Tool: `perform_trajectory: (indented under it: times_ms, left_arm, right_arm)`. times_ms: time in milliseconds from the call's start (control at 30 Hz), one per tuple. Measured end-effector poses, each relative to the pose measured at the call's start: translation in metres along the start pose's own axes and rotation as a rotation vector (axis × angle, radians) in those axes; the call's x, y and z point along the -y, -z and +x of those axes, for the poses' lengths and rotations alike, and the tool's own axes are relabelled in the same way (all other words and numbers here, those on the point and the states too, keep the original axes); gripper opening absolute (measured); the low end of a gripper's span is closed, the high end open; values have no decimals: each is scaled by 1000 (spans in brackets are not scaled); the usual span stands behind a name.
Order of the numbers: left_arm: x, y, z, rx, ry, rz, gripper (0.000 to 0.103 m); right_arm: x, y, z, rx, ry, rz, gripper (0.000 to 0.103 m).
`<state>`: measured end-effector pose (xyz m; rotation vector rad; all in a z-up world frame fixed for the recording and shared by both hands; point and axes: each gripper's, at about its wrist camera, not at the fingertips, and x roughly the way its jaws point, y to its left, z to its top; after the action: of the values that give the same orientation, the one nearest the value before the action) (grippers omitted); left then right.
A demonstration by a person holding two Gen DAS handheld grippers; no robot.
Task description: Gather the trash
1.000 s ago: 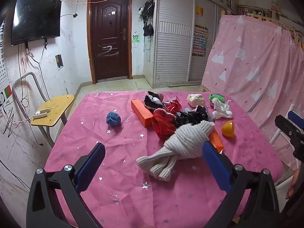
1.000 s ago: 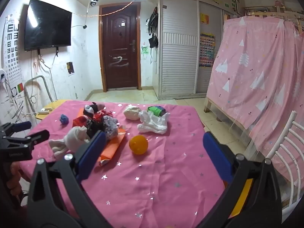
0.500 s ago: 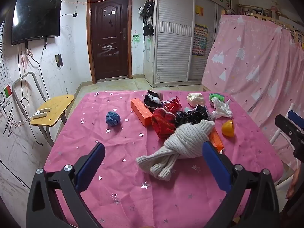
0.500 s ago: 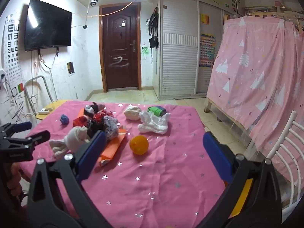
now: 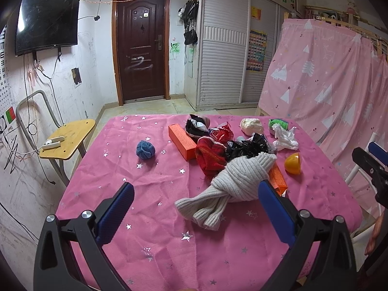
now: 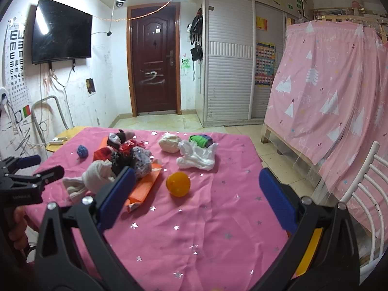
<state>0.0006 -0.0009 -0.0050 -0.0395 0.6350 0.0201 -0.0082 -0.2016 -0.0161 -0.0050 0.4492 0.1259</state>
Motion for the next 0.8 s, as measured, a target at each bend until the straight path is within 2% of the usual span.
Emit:
perform_trajectory:
  times_ms: [800]
  left_arm:
    - [-2,0,0,-4,-3,-4,94]
  right_arm:
    - [-1,0,0,-3,-1,-2,99]
